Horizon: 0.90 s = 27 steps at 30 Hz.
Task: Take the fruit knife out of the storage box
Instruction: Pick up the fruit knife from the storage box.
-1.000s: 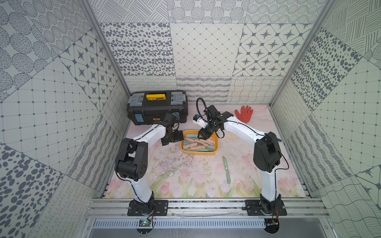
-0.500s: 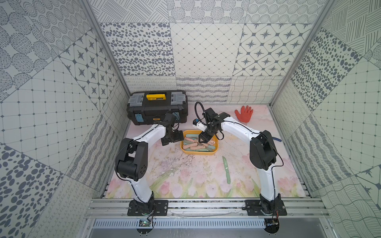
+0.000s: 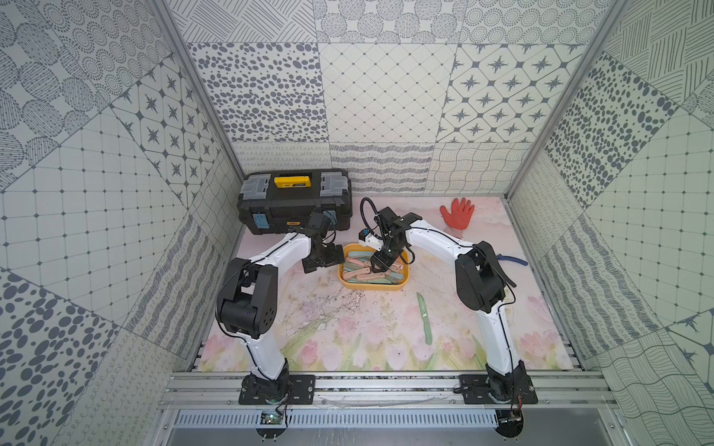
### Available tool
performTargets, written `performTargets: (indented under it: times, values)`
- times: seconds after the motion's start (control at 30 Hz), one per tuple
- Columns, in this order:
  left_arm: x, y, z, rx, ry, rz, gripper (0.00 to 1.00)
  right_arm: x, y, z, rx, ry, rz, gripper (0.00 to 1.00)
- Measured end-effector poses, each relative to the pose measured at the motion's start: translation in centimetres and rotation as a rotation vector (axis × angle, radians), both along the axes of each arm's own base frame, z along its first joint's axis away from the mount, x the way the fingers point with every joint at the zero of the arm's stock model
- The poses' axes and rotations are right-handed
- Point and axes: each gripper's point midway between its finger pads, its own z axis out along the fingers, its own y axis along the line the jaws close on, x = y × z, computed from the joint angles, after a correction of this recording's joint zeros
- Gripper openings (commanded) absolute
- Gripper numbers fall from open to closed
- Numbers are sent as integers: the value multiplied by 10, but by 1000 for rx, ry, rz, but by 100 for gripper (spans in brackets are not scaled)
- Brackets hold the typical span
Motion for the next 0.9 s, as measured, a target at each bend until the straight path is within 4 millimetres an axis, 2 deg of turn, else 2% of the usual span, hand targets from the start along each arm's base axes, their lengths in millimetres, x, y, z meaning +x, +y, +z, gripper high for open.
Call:
performTargets:
  times: [0.3, 0.5, 0.9]
  values:
    - [0, 0, 0, -1, 0, 0, 98, 2, 4, -13, -31, 25, 18, 53]
    - [0, 0, 0, -1, 0, 0, 98, -1, 5, -17, -42, 36, 23, 48]
    - [0, 0, 0, -1, 0, 0, 98, 1, 6, -20, -62, 18, 25, 30]
